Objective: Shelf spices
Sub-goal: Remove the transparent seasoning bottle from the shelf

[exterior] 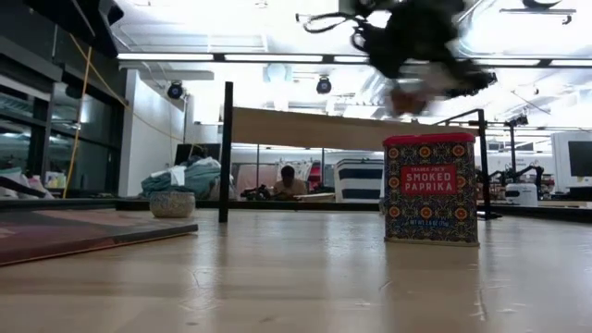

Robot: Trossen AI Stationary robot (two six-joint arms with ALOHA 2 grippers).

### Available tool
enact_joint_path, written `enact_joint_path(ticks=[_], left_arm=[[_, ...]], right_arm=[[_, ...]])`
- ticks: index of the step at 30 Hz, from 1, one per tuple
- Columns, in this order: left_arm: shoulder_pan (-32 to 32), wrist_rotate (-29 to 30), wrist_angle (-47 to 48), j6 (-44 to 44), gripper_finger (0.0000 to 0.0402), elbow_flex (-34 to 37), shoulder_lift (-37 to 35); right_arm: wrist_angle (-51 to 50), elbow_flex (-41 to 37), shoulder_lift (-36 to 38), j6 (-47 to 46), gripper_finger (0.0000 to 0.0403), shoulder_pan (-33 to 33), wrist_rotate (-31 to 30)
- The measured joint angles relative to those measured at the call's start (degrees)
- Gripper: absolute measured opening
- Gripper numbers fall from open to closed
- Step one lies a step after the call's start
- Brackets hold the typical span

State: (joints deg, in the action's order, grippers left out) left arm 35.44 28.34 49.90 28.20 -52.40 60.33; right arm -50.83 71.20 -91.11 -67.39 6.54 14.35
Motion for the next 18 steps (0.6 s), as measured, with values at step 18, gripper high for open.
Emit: enact_joint_path(ticks=[18], left_arm=[[0.6, 4.7, -0.3, 0.3, 0.0196, 0.0, -0.4]], right_arm=[[-19.0, -2.8, 1.2, -4.4, 0.0171, 17.9, 22.4]])
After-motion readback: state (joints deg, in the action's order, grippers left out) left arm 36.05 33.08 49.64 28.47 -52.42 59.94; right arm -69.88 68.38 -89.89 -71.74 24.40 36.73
